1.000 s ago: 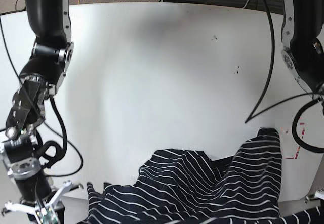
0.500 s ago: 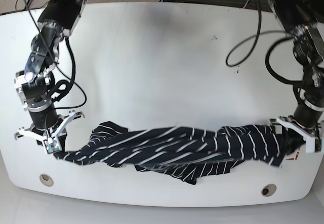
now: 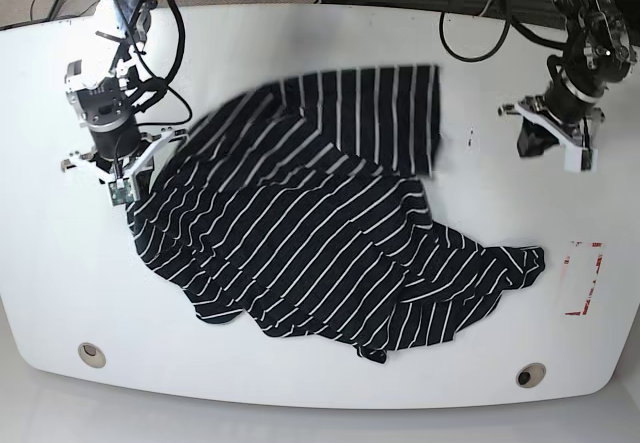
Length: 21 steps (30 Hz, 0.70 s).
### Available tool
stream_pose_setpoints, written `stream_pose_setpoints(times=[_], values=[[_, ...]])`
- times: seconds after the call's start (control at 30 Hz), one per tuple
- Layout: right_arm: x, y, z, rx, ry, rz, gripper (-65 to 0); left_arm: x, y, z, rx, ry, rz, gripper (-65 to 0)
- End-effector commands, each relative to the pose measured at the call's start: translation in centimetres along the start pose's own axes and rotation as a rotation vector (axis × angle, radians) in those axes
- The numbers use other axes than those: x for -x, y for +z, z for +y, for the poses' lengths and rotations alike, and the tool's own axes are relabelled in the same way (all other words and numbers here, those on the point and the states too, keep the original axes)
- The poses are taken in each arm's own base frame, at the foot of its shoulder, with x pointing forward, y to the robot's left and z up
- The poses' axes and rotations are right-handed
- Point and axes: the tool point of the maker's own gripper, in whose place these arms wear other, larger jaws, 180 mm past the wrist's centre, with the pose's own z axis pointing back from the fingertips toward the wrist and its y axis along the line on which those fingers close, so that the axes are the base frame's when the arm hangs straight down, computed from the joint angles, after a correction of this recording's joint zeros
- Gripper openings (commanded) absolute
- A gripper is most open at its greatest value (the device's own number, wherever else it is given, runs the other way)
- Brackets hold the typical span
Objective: Layout the t-shirt on the table in an organized manner, then fold the t-shirt properly
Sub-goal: 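Lift the shirt with both grippers and shake it out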
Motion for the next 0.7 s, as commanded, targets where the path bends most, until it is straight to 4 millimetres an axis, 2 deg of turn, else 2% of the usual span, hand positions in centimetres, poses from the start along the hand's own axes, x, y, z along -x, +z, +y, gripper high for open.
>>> stream_pose_setpoints(times=[0.0,0.17,0.27,0.33,0.5,0.57,0.6,0.67], values=[[-1.0,0.6,-0.1,0.01,-0.002,-0.069,-64.7,-0.7,0.5,-0.3,0.019,-0.006,-0.039,-64.6],[0.1,0.9,0.6,-0.006,-0.009,-0.056,-64.7,0.4,0.8,-0.3,0.025,0.005,-0.009,-64.3],[0.4,1.0,0.7,-0.008,-0.008,-0.051,-64.7,-0.1,0.8,0.1,0.017,-0.012,-0.014,-58.5],[0.4,1.0,0.7,-0.009,-0.01,-0.051,-64.7,-1.0,0.7,0.2,0.018,-0.024,-0.032,-50.7],[0.2,1.0,0.8,-0.012,-0.01,-0.055,-64.7,-4.8,-0.2,0.3,0.017,-0.022,-0.123,-23.3],[0.0,0.9,0.8,-0.01,-0.01,-0.06,-64.7,-5.9,-0.7,0.5,0.016,-0.012,-0.145,-14.7],[0.0,0.9,0.8,-0.01,-0.011,-0.06,-64.7,-6.7,-1.2,0.8,0.016,-0.002,-0.161,-11.7],[0.0,0.9,0.8,-0.01,-0.011,-0.06,-64.7,-8.2,-2.0,1.3,0.017,0.017,-0.188,-11.0]])
